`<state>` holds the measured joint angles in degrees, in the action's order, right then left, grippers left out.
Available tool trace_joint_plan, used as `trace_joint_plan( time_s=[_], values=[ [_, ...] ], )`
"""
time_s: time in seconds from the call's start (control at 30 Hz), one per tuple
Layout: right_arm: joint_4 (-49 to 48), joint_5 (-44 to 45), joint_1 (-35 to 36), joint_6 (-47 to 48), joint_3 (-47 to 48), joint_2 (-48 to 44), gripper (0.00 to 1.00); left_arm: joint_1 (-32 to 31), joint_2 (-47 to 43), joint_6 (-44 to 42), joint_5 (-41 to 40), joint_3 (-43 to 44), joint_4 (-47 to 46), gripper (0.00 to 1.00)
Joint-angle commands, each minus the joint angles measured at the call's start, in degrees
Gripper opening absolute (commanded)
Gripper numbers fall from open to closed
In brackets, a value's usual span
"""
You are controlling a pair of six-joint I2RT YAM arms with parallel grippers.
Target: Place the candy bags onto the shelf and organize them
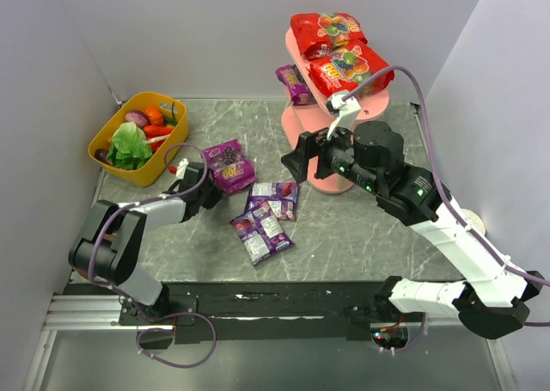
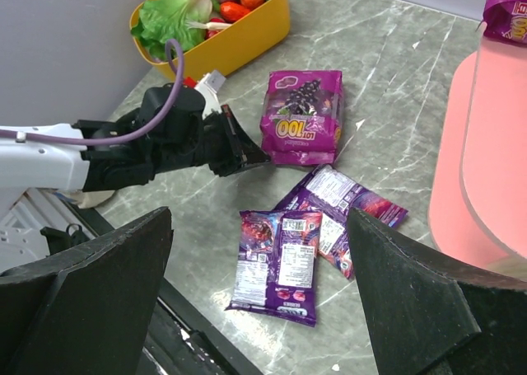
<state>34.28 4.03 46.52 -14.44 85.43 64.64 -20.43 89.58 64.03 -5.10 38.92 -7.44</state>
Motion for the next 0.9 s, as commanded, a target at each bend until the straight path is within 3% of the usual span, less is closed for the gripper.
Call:
trace_joint_plan(
  time_s=[0.0,0.1,0.23,0.3,0.37,0.43,0.57,0.67,0.77,0.87],
  values=[
    [-2.1,0.4,0.4,0.9,0.5,-0.8,0.92,2.1,-5.8,-5.1,-2.4,-0.7,5.2,0.01],
    [-3.1,0.0,0.5,0.9,-0.2,-0.5,0.92,7.2,-10.5,-5.4,1.7,-5.1,4.7,0.02],
    [-4.2,-0.9,0.5,1.0,-0.4,0.3,0.92,14.3,-13.9,-6.3,5.6,-8.8,3.2,0.13],
    [-4.4,-1.5,0.6,0.9,-0.4,0.6,0.92,16.8,-13.2,-6.7,7.3,-8.3,3.2,0.29],
    [-4.6,-1.7,0.6,1.0,0.0,1.1,0.92,18.5,-11.6,-6.5,8.5,-7.2,3.2,0.38],
    [-4.5,-1.9,0.6,1.0,0.3,1.4,0.92,19.1,-11.3,-5.7,10.2,-6.8,3.0,0.48],
    [-4.5,-1.7,0.6,0.9,0.3,1.1,0.92,19.1,-14.0,-0.2,12.3,-9.4,1.1,0.79],
    [-4.1,-1.5,0.6,0.8,0.2,0.9,0.92,18.8,-17.0,5.0,13.2,-12.8,-0.8,0.91],
    [-3.7,-1.3,0.7,0.7,0.2,0.9,0.92,17.4,-20.1,9.7,11.0,-15.8,-2.6,0.99],
    [-3.3,-1.4,0.6,1.0,0.5,0.8,0.92,15.1,-22.2,13.8,6.8,-17.6,-6.3,0.96]
  ],
)
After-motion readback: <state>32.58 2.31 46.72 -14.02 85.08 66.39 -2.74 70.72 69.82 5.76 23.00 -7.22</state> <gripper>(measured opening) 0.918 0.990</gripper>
